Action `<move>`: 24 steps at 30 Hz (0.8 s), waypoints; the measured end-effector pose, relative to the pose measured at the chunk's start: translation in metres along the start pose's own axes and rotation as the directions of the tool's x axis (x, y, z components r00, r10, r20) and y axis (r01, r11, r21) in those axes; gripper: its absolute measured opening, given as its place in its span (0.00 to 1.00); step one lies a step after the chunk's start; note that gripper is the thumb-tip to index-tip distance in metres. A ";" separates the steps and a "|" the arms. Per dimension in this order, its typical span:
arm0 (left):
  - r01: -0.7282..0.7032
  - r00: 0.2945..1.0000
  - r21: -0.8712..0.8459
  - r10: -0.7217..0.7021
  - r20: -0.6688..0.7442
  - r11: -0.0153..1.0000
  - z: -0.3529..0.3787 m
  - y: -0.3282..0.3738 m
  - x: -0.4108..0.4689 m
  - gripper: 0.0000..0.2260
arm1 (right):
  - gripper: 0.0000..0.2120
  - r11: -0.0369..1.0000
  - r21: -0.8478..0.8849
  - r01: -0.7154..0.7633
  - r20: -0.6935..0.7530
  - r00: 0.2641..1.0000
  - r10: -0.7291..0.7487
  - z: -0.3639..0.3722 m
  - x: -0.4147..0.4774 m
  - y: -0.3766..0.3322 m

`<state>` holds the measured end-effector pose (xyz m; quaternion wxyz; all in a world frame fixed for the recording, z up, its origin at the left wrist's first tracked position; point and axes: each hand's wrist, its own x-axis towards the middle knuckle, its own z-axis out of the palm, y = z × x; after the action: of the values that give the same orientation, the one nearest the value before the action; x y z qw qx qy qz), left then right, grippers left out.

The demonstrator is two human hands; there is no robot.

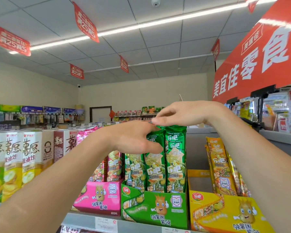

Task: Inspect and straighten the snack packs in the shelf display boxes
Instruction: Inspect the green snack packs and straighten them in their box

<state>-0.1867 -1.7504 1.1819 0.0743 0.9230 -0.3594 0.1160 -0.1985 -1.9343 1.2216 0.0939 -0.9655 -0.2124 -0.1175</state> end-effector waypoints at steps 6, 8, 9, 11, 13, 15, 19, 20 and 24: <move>-0.030 0.998 -0.043 0.027 -0.058 0.999 0.001 -0.002 0.004 0.23 | 0.31 0.999 0.009 -0.032 0.234 0.972 0.029 -0.004 -0.008 0.013; -0.044 0.997 -0.016 0.043 -0.070 0.999 0.002 -0.006 0.006 0.20 | 0.27 0.989 0.137 -0.060 0.242 0.970 0.026 -0.006 -0.010 0.021; -0.043 0.997 -0.015 0.041 -0.069 0.999 0.002 -0.007 0.006 0.20 | 0.25 0.981 0.181 -0.068 0.235 0.972 0.024 -0.006 -0.009 0.024; -0.027 0.997 -0.012 0.026 -0.072 1.000 0.002 -0.009 0.008 0.20 | 0.21 0.977 0.197 -0.085 0.210 0.977 0.043 -0.005 -0.007 0.025; -0.004 0.998 0.001 0.004 -0.061 1.000 0.001 -0.009 0.010 0.22 | 0.17 0.974 0.198 -0.107 0.158 0.985 0.076 -0.004 0.000 0.024; 0.014 0.999 0.010 -0.014 -0.045 1.000 0.001 -0.008 0.011 0.27 | 0.12 0.970 0.208 -0.129 0.075 0.990 0.116 -0.003 0.009 0.020; 0.009 0.998 -0.019 -0.010 -0.060 1.000 0.003 -0.011 0.014 0.31 | 0.17 0.970 0.081 -0.229 0.028 0.973 0.228 -0.009 0.033 0.012; 0.005 0.998 -0.024 -0.007 -0.068 1.000 0.004 -0.012 0.014 0.31 | 0.21 0.969 0.016 -0.247 0.042 0.968 0.246 -0.009 0.041 0.011; 0.004 0.997 -0.051 -0.008 -0.082 0.999 0.007 -0.015 0.015 0.33 | 0.20 0.915 -0.282 -0.289 0.090 0.941 0.325 0.001 0.072 0.014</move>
<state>-0.1646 -1.7505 1.1784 0.1130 0.9162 -0.3562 0.1446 -0.1289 -1.9182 1.2378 -0.0331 -0.9964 -0.0463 -0.0631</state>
